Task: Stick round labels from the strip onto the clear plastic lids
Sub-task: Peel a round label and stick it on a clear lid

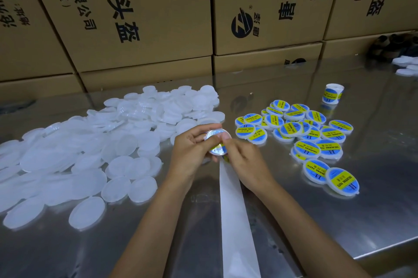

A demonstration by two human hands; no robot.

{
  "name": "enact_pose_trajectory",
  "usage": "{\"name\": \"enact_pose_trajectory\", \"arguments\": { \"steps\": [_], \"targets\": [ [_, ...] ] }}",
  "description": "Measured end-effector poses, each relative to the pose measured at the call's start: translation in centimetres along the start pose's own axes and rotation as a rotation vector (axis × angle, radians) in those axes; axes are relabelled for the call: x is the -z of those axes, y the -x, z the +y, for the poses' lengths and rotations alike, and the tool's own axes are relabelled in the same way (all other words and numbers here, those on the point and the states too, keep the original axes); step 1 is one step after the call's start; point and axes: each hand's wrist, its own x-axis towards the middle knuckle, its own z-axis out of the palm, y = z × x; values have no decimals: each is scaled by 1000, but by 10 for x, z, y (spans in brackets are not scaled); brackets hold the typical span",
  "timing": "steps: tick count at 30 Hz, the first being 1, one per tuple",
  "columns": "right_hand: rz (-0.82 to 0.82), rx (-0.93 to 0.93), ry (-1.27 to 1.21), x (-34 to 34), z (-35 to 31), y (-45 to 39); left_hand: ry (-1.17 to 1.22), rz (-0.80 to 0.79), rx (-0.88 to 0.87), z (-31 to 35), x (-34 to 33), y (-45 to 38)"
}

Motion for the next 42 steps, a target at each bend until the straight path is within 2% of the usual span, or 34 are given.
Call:
{"name": "enact_pose_trajectory", "arguments": {
  "steps": [4, 8, 16, 21, 24, 27, 31, 35, 38, 42],
  "targets": [
    [-66, 0, 6, -2, -1, 0, 27, 108, 8, -2, -4, -2],
    [-107, -8, -69, -1, -4, -1, 20, 122, 4, -2, -7, -2],
    [-41, -63, -42, -1, 1, -3, 86, -3, 77, -1, -5, -3],
    [-18, -98, -44, -2, 3, -5, 85, -56, 55, -2, -4, -3],
    [130, -195, -103, 6, 6, -12, 73, 7, 34, -2, -2, -5],
    [317, -420, -255, 24, 18, -23, -75, 188, -14, -3, 6, -10],
    [373, -591, -534, 42, 23, -34, -385, 358, -38, -14, 20, -17],
    [390, -715, -698, 51, 26, -46, -606, 321, -40, -23, 24, -22],
    [420, -723, -797, 54, 26, -50, -743, 244, -58, -26, 24, -22],
    [388, -663, -704, 52, 28, -47, -818, 172, -61, -27, 23, -19]
  ]
}}
